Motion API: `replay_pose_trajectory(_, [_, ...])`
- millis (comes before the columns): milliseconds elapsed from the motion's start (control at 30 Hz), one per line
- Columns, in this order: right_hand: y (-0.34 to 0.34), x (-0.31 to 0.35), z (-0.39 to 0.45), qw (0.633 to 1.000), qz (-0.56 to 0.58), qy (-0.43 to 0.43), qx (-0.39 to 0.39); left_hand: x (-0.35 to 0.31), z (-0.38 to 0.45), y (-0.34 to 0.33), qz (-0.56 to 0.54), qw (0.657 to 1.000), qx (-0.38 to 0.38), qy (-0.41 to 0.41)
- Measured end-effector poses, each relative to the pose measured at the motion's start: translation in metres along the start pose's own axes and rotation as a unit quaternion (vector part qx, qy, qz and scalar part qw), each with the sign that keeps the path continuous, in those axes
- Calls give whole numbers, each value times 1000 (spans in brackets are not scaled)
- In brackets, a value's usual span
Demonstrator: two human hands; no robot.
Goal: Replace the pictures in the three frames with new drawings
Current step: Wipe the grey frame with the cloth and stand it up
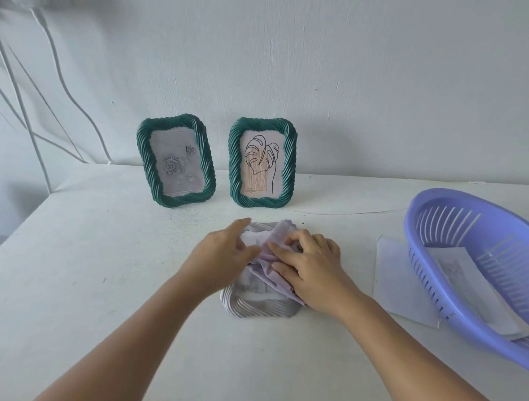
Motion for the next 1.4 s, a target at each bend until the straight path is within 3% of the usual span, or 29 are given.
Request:
replay_pose_trajectory(200, [4, 2, -3, 1000, 17, 4, -1, -2, 5, -20, -39, 999, 22, 19])
replay_pose_trajectory(333, [9, -3, -2, 996, 71, -19, -45, 3, 3, -15, -81, 996, 17, 17])
replay_pose_trajectory(433, [12, -16, 1, 987, 106, -74, -93, 22, -3, 7, -116, 993, -24, 15])
replay_pose_trajectory(567, [5, -24, 8, 987, 95, -115, -57, 73, -24, 52, -148, 981, -104, 66])
replay_pose_trajectory(733, [-7, -22, 10, 992, 37, -122, -13, 133, -59, 98, -117, 972, -153, 133])
replay_pose_trajectory(1000, [-10, -25, 11, 990, 42, -129, -27, 158, -74, 108, -35, 974, -141, 172])
replay_pose_trajectory(1200, [-9, -26, 10, 990, 48, -136, -8, 132, -66, 108, 57, 972, -192, 126])
replay_pose_trajectory(1400, [-6, -30, 4, 985, 37, -169, 22, 62, -28, 52, 73, 990, -119, 8])
Point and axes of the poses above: each hand's wrist, its own z-axis towards the middle knuckle, its own y-axis out of the back of the hand, x = y × z, the point moved 8 cm from there along z, towards the middle knuckle, and after that the axes turned 7 degrees about -z, right-handed, at the moved point
